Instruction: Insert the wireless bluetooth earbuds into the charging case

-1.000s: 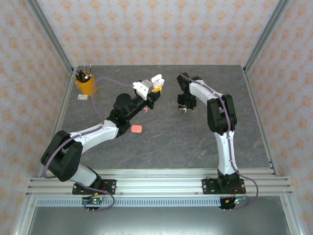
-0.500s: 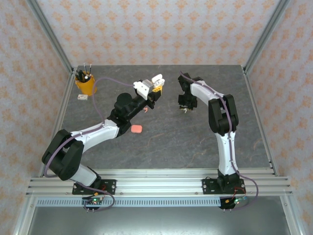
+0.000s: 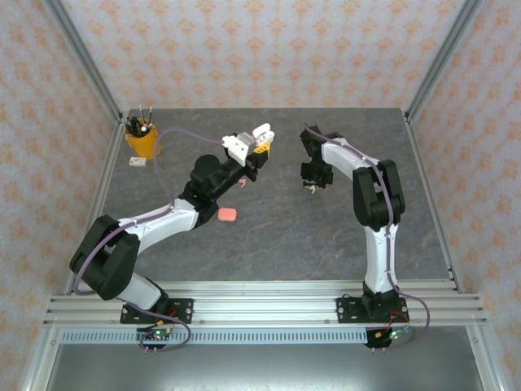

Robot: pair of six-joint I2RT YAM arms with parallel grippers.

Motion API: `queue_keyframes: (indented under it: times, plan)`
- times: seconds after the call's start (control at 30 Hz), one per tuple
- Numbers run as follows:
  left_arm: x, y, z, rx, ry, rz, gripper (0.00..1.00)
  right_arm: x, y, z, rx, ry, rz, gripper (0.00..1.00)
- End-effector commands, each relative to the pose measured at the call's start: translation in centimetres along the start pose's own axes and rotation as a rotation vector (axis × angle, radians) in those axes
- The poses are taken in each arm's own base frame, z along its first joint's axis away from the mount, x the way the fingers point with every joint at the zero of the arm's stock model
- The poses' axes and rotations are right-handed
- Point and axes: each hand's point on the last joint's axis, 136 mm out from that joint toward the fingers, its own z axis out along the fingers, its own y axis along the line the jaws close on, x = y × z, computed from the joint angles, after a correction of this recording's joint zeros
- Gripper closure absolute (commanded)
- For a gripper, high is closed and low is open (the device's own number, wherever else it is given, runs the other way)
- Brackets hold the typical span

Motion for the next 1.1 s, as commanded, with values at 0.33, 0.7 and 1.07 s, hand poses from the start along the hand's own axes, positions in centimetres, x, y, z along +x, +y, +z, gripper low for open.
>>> queue_keyframes:
  times: [0.33,0.7,1.07]
  plan:
    - [-2.2,0.1,1.0,0.016,-0.054,0.018,1.0,-3.4,1.0,-9.9,-0.158,-0.354,0.054,0.74]
    - [-2.4,-0.2,1.5,0.038,-0.052,0.019,1.0,-5.7,2.4,-22.2,-0.325,-0.654,0.052,0.74]
    - [-1.4,-0.9,2.7,0.085,-0.043,0.002,1.0,-4.7,5.5,-32.7,-0.498,-0.892,-0.073,0.73]
